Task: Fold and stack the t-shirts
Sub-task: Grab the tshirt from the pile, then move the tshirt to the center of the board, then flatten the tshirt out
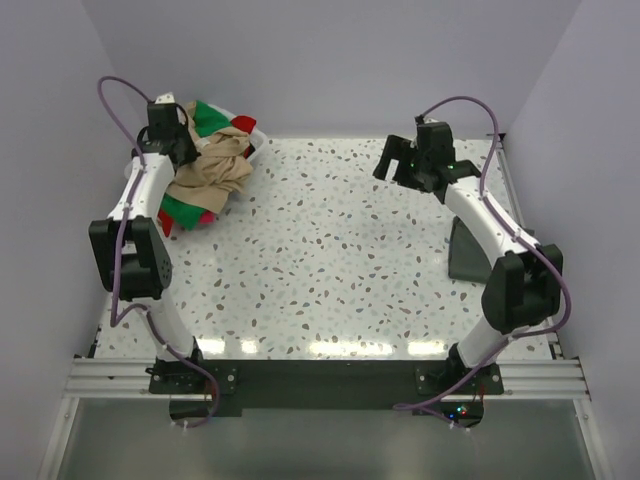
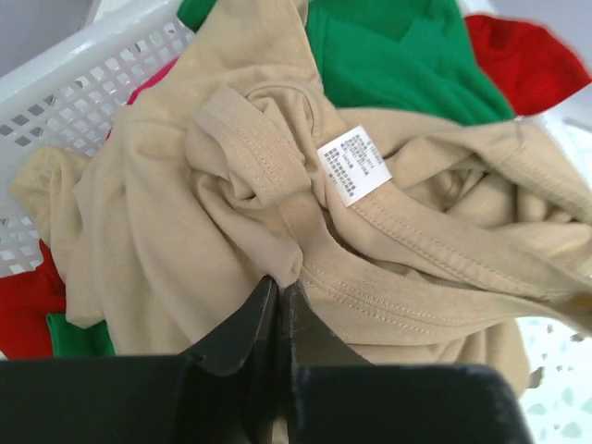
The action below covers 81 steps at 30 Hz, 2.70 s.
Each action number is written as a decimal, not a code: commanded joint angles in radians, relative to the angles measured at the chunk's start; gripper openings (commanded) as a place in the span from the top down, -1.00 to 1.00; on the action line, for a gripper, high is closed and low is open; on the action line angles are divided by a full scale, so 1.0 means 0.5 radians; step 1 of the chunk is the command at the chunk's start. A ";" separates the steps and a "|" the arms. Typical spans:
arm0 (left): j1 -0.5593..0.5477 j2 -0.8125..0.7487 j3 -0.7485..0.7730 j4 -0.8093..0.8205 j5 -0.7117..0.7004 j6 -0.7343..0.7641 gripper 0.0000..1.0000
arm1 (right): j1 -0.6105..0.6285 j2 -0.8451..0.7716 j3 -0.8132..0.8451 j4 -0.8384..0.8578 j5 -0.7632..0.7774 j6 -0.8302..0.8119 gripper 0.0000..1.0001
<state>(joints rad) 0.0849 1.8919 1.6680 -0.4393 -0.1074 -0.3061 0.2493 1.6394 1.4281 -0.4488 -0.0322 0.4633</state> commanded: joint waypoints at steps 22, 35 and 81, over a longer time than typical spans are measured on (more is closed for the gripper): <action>-0.433 -0.596 0.892 0.648 1.211 -0.228 1.00 | 0.001 -0.054 0.314 -0.032 -0.126 -0.120 -0.98; -0.446 -1.014 -0.580 0.810 1.651 -0.625 -0.10 | -0.002 -0.720 -0.368 -0.148 -0.049 -0.110 -0.98; -1.274 -0.486 -1.063 -0.051 1.276 -0.241 -0.50 | 0.431 -0.551 -1.159 -0.087 0.344 0.604 -0.47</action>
<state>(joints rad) -0.5350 1.6108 1.0740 -0.4480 0.4808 -0.4015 0.4808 1.3849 0.8665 -0.5411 0.1143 0.7448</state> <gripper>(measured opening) 0.746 0.743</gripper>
